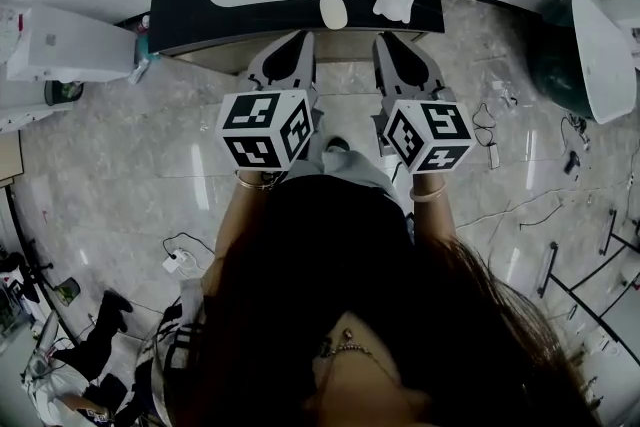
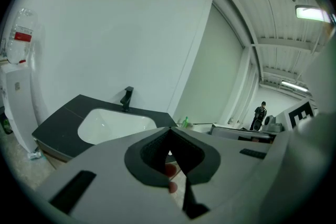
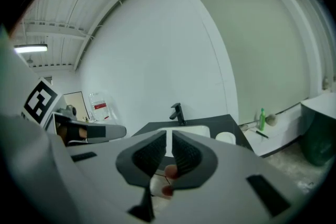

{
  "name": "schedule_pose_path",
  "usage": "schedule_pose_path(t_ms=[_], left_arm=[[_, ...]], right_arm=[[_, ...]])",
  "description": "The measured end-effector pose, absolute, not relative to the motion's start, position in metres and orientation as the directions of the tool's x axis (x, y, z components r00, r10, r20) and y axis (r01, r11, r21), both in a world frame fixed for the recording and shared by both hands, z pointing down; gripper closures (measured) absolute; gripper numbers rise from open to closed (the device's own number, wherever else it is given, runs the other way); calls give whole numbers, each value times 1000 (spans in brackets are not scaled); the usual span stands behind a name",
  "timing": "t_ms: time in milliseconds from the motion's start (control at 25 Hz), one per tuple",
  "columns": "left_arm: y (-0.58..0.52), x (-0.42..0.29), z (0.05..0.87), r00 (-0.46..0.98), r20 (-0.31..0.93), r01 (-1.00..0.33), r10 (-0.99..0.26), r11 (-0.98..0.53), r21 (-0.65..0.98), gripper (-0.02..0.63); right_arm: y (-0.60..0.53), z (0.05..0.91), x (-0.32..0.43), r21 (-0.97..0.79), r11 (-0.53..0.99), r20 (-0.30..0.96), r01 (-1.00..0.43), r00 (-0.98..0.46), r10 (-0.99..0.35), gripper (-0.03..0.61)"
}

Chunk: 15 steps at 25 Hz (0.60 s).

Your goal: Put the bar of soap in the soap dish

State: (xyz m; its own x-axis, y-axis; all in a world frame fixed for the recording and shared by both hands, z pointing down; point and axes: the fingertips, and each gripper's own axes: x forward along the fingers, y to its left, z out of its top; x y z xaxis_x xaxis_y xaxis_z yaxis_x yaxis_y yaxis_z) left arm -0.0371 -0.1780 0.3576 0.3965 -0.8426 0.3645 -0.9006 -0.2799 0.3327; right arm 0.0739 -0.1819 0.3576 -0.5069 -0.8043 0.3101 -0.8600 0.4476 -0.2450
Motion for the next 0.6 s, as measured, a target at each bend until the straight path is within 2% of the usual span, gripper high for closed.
schedule_pose_path(t_ms=[600], left_arm=[[-294,-88,379,485,395,-859,-780,-339,384,618]], right_arm=[[-273,434,35,-174,361,532,-916,-396,-749,547]])
